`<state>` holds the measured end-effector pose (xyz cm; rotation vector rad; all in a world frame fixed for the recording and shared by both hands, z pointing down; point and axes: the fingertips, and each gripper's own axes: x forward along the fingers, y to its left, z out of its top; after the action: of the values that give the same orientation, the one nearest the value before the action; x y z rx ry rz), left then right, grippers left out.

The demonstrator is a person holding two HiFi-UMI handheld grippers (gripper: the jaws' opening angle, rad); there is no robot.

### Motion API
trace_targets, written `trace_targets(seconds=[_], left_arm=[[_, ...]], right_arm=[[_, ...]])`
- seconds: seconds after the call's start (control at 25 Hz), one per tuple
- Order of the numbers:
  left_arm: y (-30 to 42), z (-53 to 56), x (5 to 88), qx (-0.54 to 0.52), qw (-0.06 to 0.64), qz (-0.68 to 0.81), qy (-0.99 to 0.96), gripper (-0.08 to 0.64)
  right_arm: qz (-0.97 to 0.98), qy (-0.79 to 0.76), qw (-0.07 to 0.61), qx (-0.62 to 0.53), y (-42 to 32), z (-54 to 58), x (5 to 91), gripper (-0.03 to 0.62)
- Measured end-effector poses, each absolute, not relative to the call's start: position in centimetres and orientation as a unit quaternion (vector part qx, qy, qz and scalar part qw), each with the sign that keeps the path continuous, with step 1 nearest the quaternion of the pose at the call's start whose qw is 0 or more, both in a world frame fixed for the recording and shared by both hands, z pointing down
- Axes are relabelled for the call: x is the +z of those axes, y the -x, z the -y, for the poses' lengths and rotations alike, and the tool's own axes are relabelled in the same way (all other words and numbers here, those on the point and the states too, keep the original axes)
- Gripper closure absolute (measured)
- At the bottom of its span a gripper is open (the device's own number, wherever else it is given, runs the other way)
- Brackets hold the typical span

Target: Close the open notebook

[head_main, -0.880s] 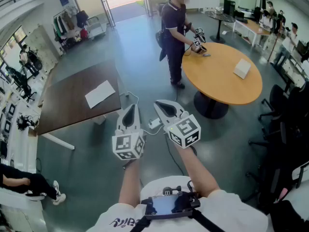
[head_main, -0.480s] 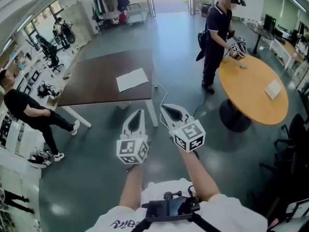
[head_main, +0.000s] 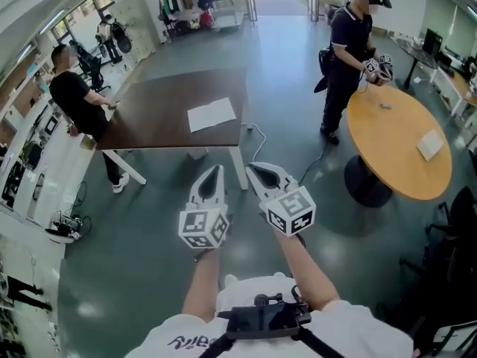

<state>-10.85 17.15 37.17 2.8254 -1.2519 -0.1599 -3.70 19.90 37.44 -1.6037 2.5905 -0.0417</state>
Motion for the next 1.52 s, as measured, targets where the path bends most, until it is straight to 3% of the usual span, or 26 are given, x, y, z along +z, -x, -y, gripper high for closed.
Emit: trace_targets(seconds=[0.28, 0.68, 1.08, 1.52], left_arm=[[6.5, -20.0, 37.3, -0.062, 0.028, 0.411, -0.909, 0.554], [6.9, -21.7, 37.4, -0.074, 0.049, 0.448, -0.890, 0.554], [4.8, -17.4, 39.5, -0.060, 0.057, 0.440, -0.894, 0.554], [9.1, -8.6, 36.2, -0.078, 0.025, 0.440, -0.894, 0.554]], right_arm=[[-0.846, 0.531, 0.048, -0.010, -1.2, -22.5, 37.2, 0.588], [-0.864, 0.498, 0.064, -0.018, -2.4, -23.4, 37.3, 0.588], [-0.862, 0.506, 0.035, -0.016, -3.7, -19.7, 38.8, 0.588], [-0.851, 0.523, 0.043, 0.008, -2.2, -10.9, 35.8, 0.588]])
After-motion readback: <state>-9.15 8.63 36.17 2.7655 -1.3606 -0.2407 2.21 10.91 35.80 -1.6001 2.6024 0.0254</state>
